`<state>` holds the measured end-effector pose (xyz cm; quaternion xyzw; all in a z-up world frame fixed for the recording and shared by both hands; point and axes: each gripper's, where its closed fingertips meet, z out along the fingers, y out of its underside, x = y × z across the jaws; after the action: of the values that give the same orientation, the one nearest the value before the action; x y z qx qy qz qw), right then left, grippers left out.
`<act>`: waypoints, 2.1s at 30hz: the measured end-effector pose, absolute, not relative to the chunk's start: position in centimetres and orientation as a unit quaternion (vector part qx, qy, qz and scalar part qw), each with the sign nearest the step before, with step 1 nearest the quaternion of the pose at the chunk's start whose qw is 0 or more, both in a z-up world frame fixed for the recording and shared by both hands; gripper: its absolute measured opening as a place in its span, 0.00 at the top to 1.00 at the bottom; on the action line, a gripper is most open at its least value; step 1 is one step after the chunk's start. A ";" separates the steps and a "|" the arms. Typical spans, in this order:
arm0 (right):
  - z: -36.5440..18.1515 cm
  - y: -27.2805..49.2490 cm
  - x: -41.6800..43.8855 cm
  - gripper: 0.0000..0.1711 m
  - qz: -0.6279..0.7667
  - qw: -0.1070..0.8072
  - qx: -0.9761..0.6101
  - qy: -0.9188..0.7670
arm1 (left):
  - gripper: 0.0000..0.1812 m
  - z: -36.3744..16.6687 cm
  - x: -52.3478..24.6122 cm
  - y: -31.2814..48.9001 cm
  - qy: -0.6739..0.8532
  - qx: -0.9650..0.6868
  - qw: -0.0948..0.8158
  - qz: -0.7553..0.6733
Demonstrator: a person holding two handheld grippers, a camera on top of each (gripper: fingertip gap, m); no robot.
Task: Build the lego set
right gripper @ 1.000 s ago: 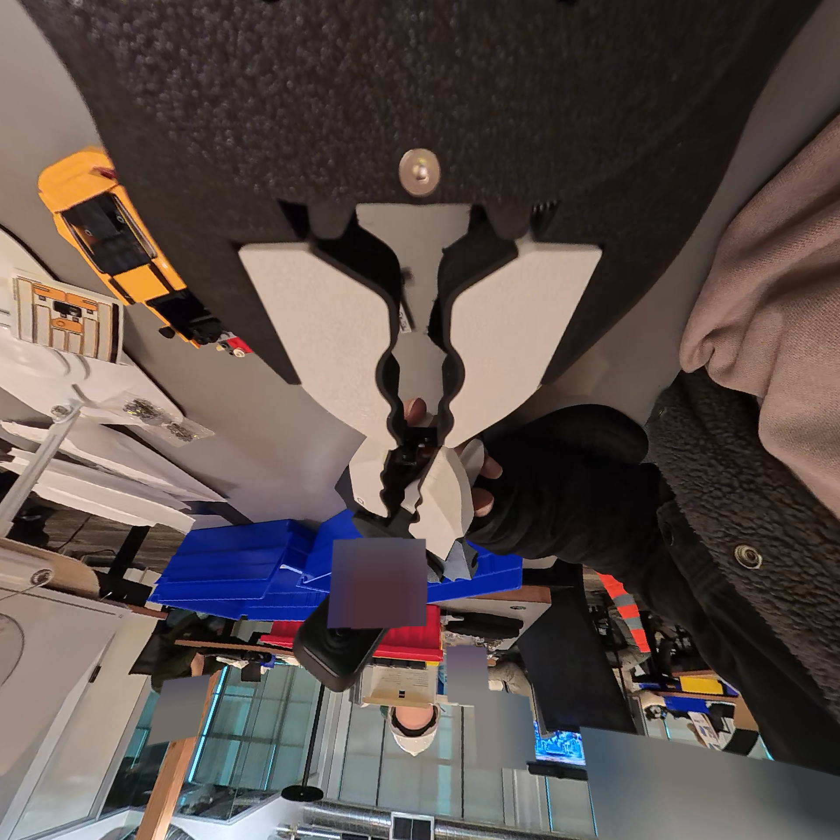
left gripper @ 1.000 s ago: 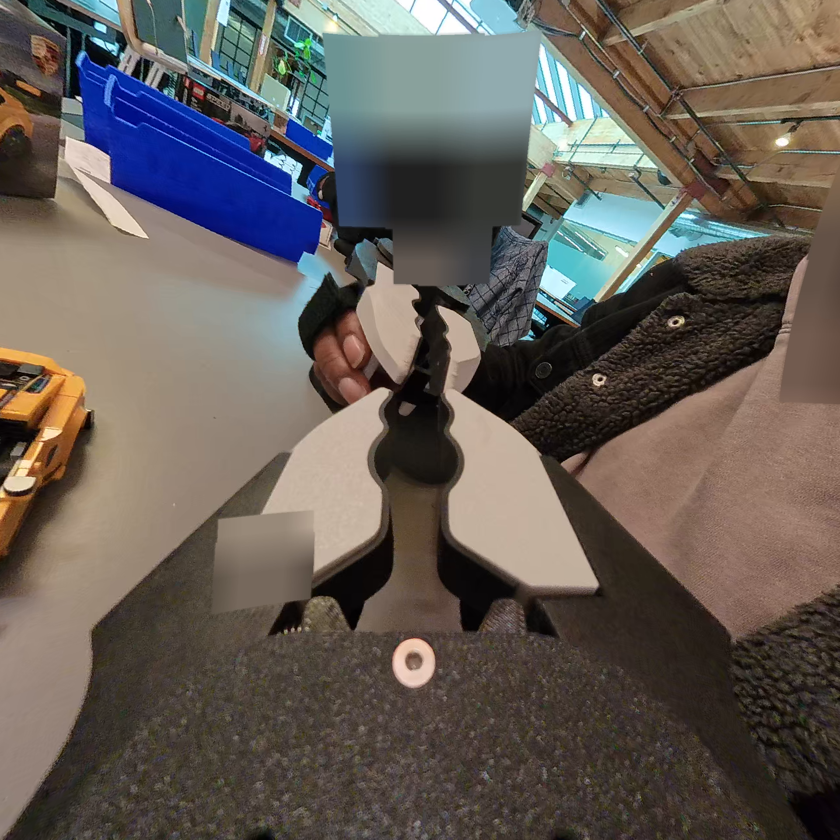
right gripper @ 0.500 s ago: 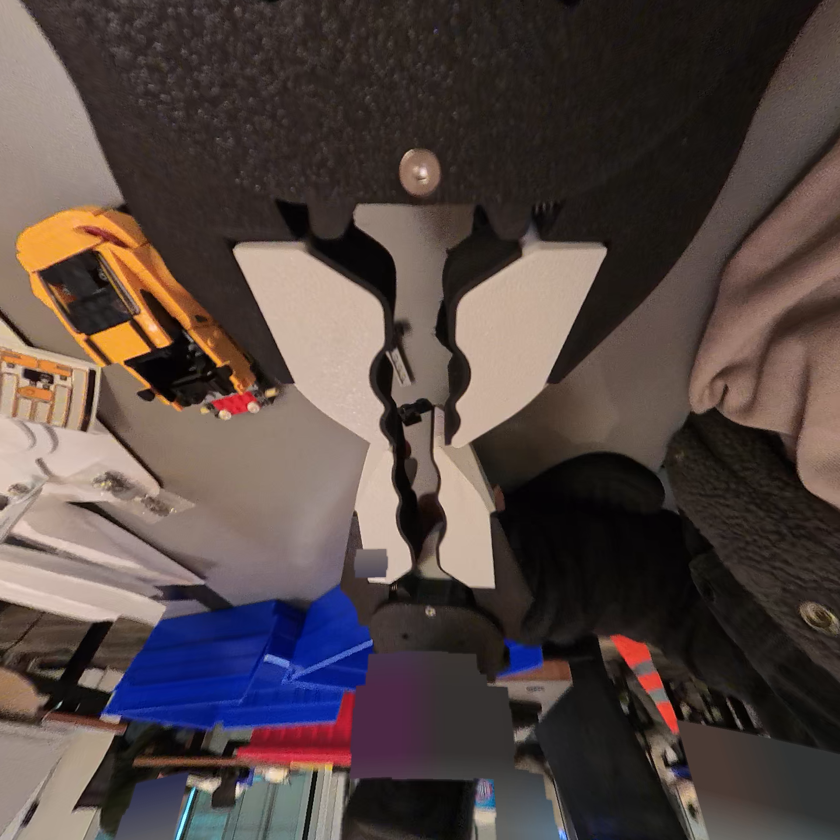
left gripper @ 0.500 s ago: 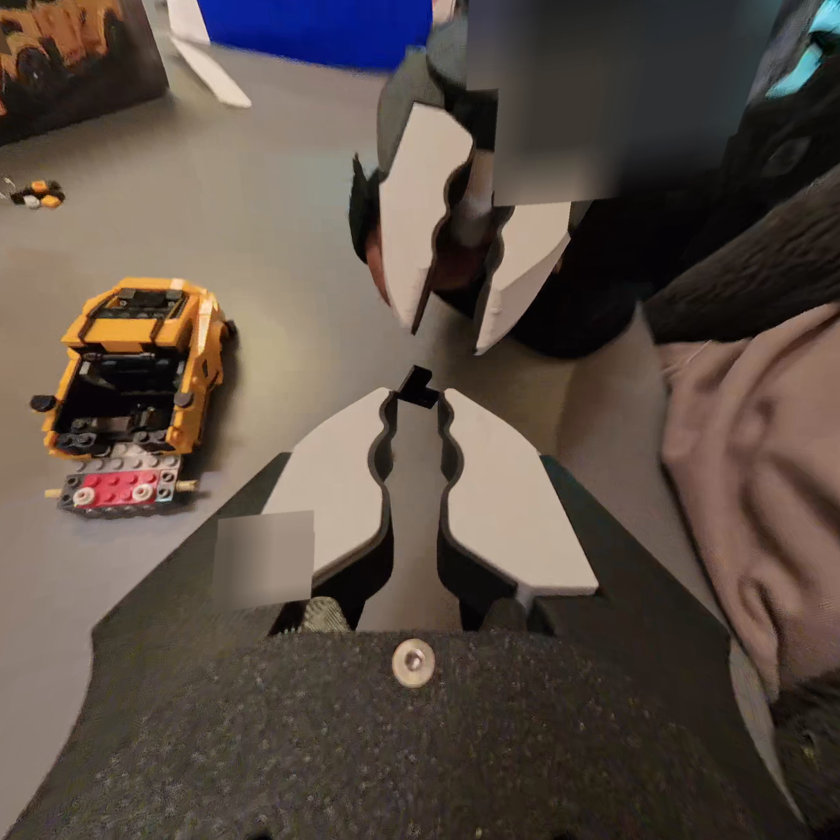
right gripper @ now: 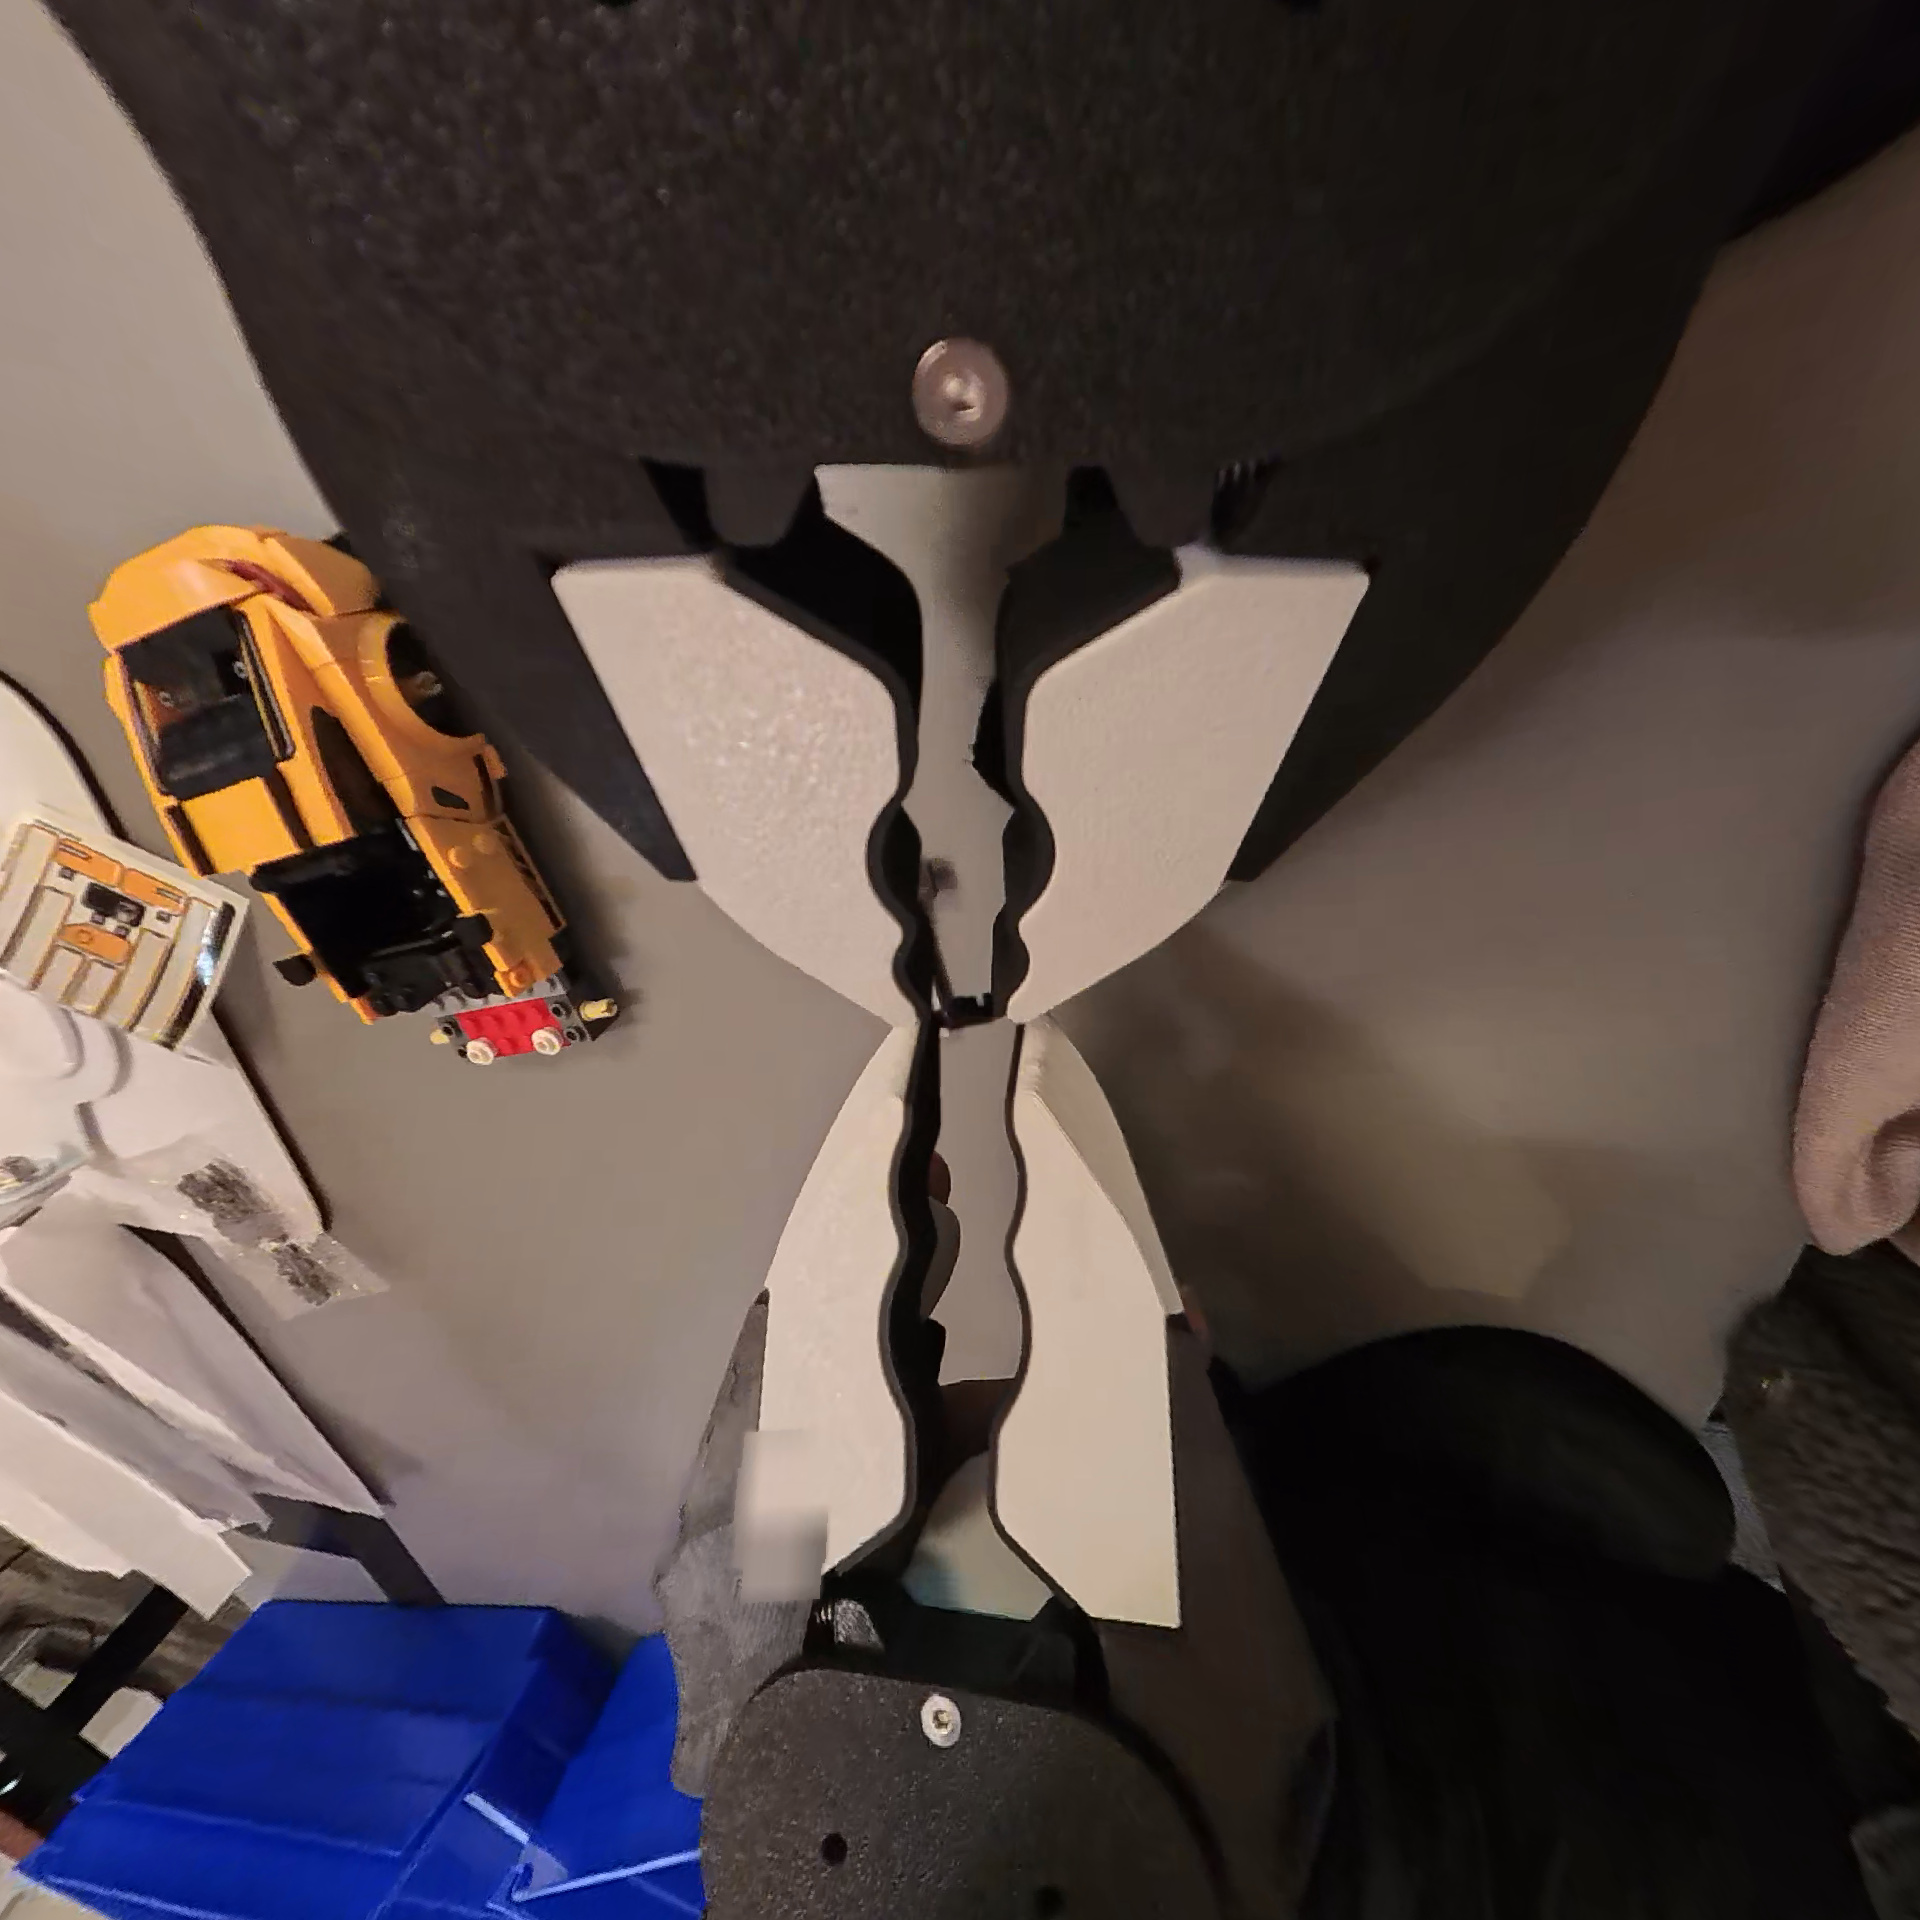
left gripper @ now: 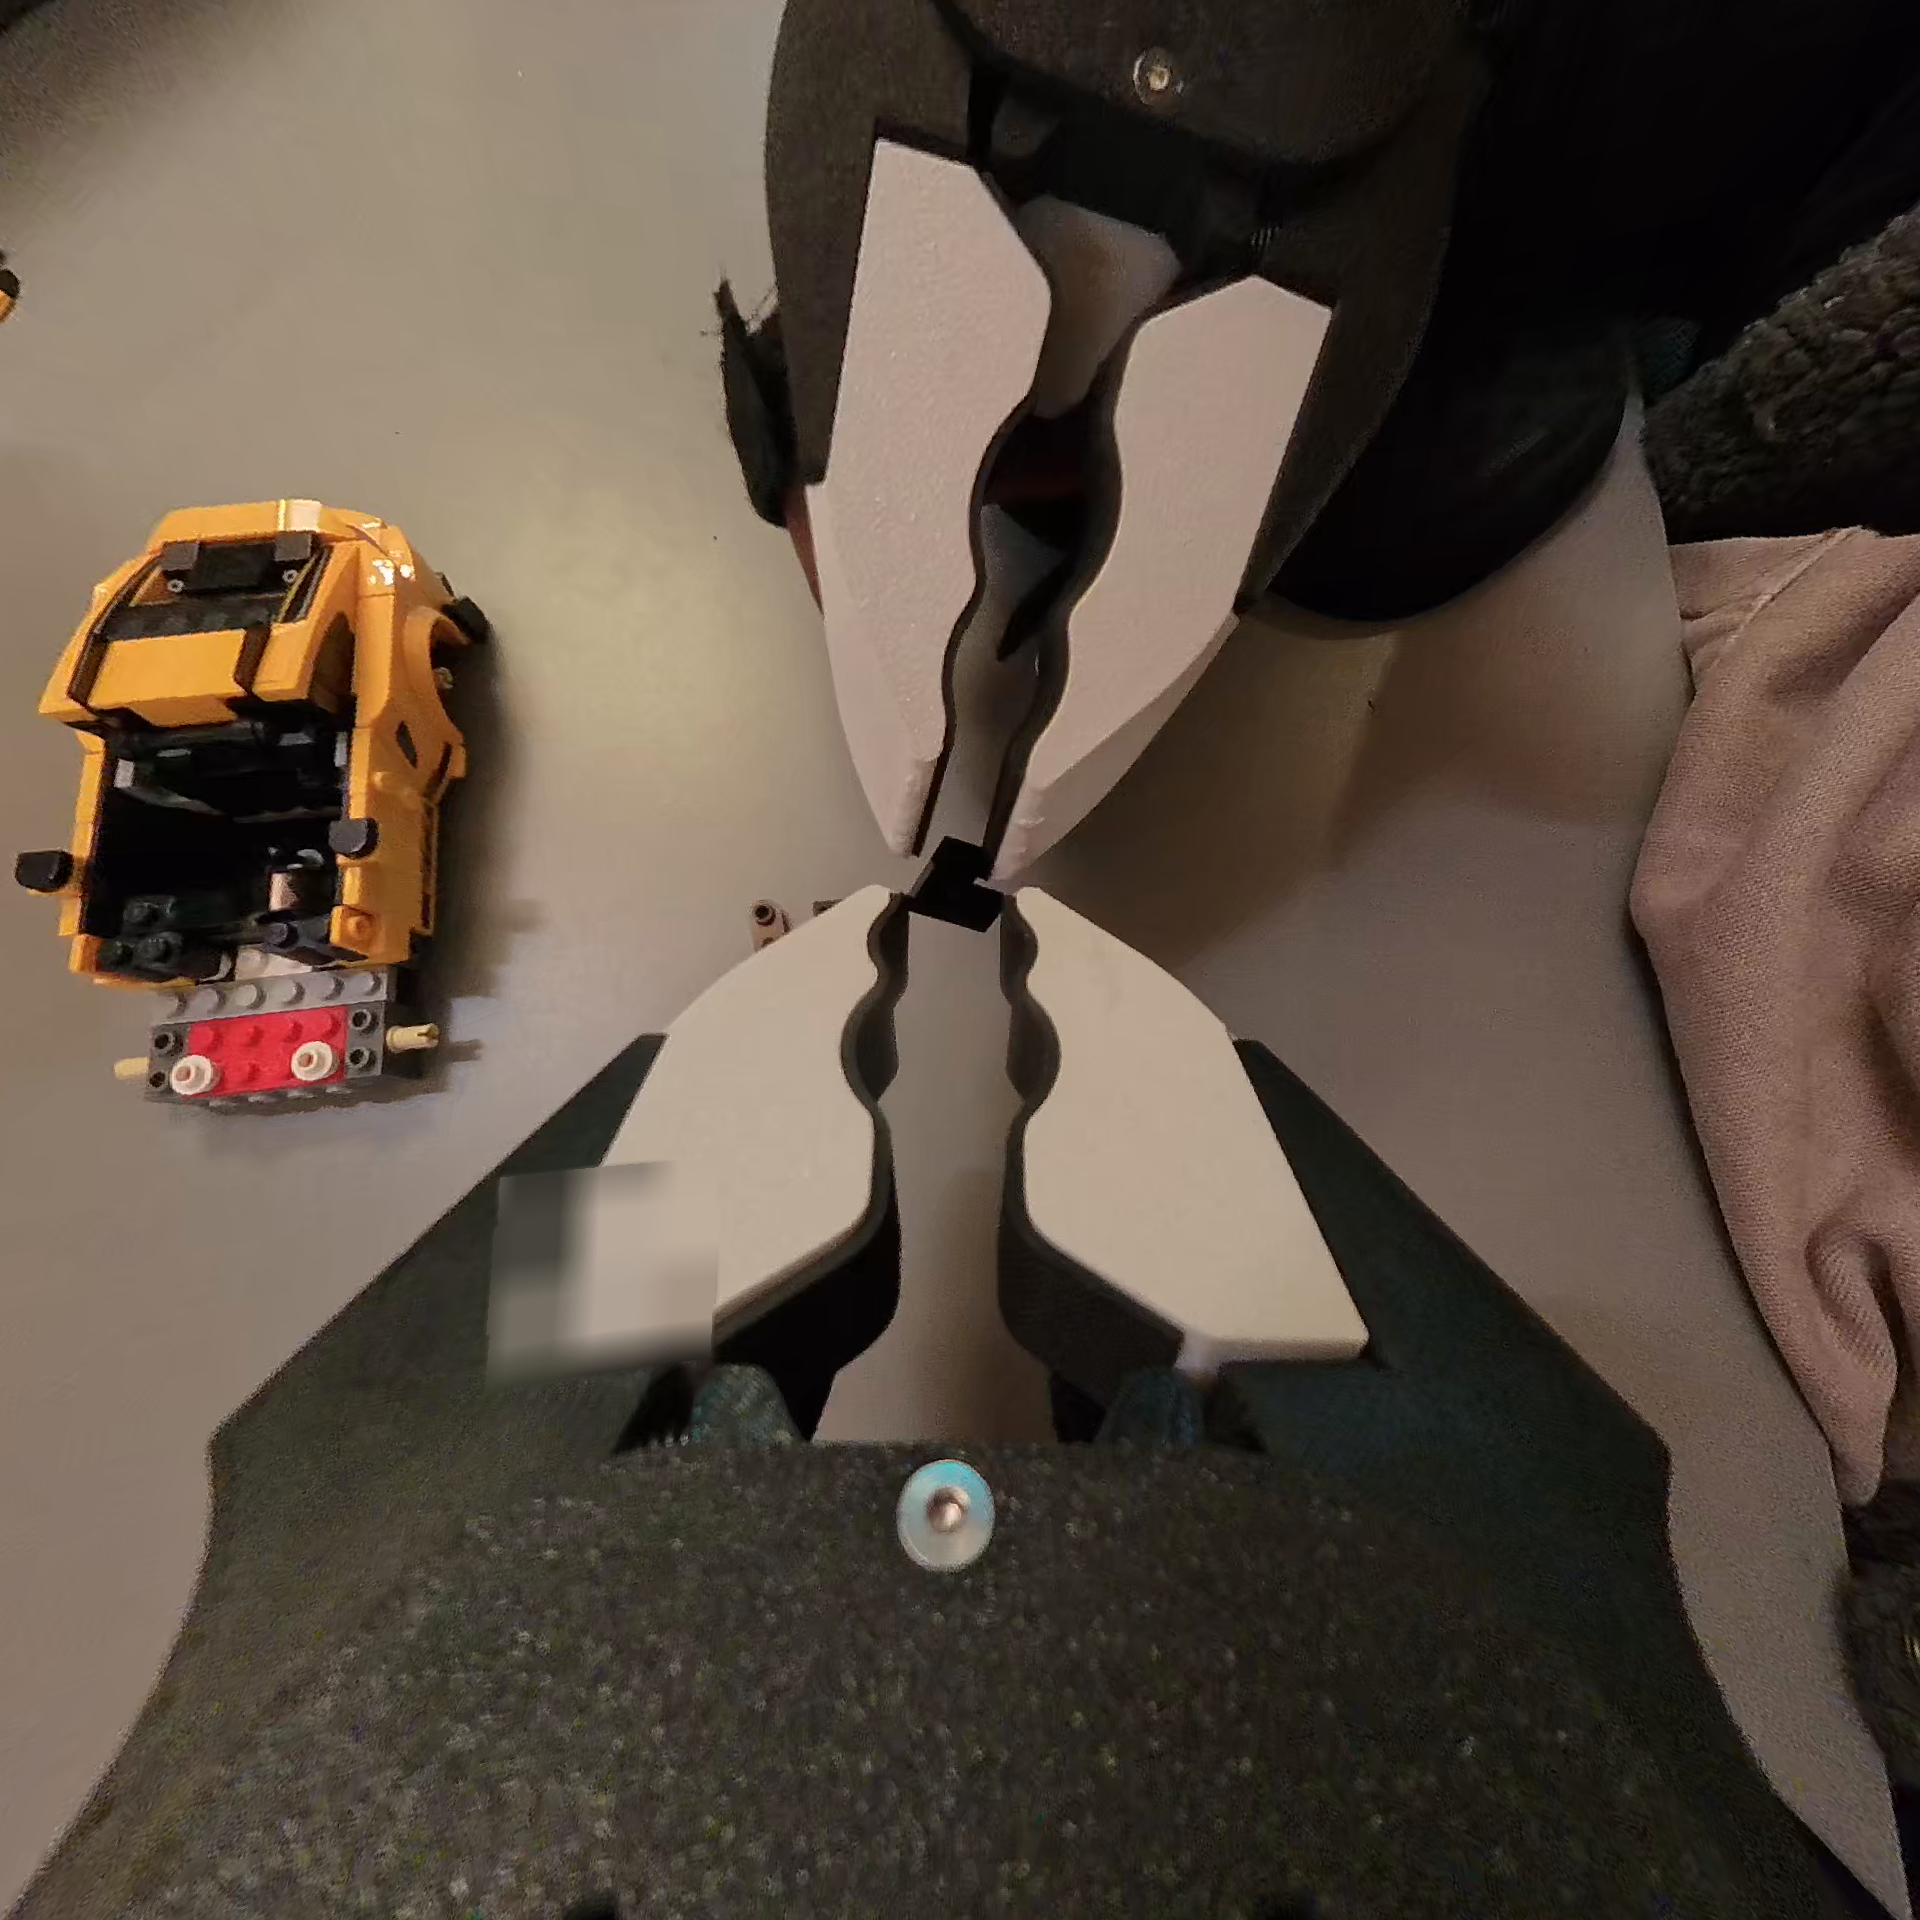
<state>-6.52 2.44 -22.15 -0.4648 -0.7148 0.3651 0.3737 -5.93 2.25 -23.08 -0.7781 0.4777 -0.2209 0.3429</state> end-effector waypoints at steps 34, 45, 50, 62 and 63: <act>-24.0 3.8 -7.4 0.91 0.330 0.320 -0.491 -0.740 | 0.91 -24.7 -10.0 1.6 0.463 -0.815 0.308 -0.160; -26.9 4.1 -9.0 0.90 0.235 0.164 -0.446 -0.848 | 0.91 -26.6 -10.7 2.3 0.434 -0.845 0.265 -0.164; -27.0 3.7 -9.0 0.95 0.237 0.142 -0.444 -0.852 | 0.91 -27.1 -10.4 2.4 0.438 -0.846 0.256 -0.162; -26.8 3.6 -8.9 0.96 0.268 0.144 -0.482 -0.822 | 0.91 -27.3 -9.6 2.8 0.445 -0.842 0.259 -0.159; -26.8 3.6 -8.9 0.96 0.270 0.143 -0.484 -0.820 | 0.91 -27.4 -9.6 2.8 0.445 -0.842 0.259 -0.158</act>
<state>-8.90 3.58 -26.82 -0.4844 -0.8199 0.2696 0.1432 -9.58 2.81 -27.36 -0.8424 0.4455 -0.1583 0.2586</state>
